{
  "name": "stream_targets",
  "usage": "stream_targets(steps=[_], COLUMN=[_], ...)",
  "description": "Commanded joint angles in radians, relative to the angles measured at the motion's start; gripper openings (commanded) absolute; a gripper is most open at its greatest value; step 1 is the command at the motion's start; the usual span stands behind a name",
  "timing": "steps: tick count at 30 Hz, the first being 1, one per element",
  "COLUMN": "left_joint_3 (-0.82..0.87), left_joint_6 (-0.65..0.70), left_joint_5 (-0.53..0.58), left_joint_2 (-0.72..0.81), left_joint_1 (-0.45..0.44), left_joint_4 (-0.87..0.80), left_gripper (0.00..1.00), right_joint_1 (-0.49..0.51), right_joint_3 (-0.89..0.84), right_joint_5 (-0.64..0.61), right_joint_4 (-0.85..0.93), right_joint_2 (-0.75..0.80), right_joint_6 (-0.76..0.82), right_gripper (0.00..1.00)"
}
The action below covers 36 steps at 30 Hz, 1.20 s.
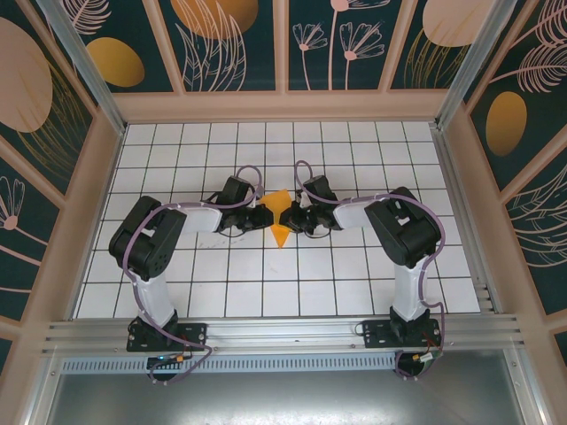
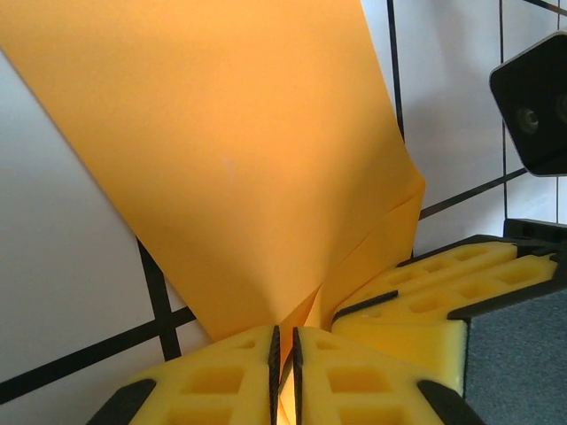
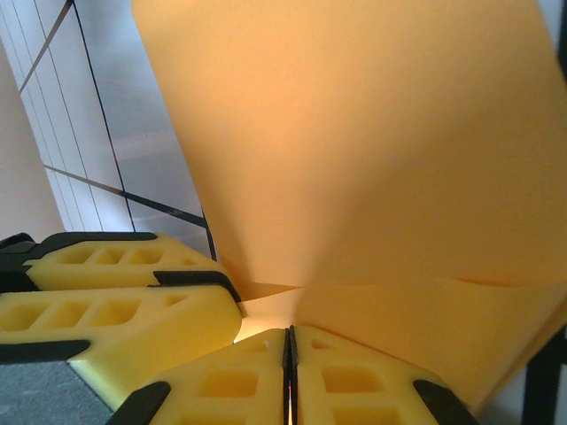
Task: Fold a paper plane with a square sheet of paper (pick it up from the middle)
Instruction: Third fold the triangle at the center of the table.
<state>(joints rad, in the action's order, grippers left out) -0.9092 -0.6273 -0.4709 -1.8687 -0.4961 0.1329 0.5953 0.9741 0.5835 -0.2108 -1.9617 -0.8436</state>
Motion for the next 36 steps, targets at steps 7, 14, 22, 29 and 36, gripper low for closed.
stream_targets(steps=[7,14,22,29,36], left_joint_3=[-0.019,-0.008,0.005,0.005,0.010], left_joint_6=[0.027,0.028,0.014,0.005,-0.002], left_joint_5=[-0.002,0.047,0.076,0.101,0.128], left_joint_2=[-0.017,0.009,0.011,0.006,0.005], left_joint_1=[-0.004,-0.004,-0.004,-0.004,-0.004], left_joint_4=[-0.017,-0.033,-0.032,-0.044,-0.060], left_gripper=[0.08,0.02,0.00,0.00,0.00], right_joint_1=[-0.006,-0.005,-0.003,0.000,0.003], right_joint_3=[-0.027,-0.047,-0.064,-0.053,-0.039], right_joint_5=[0.030,0.046,0.063,0.052,0.041], right_joint_4=[-0.005,-0.015,-0.015,0.011,0.047], right_joint_2=[0.035,0.076,0.076,0.048,0.030], right_joint_6=[0.020,0.057,0.077,0.089,0.113], right_gripper=[0.11,0.11,0.11,0.11,0.11])
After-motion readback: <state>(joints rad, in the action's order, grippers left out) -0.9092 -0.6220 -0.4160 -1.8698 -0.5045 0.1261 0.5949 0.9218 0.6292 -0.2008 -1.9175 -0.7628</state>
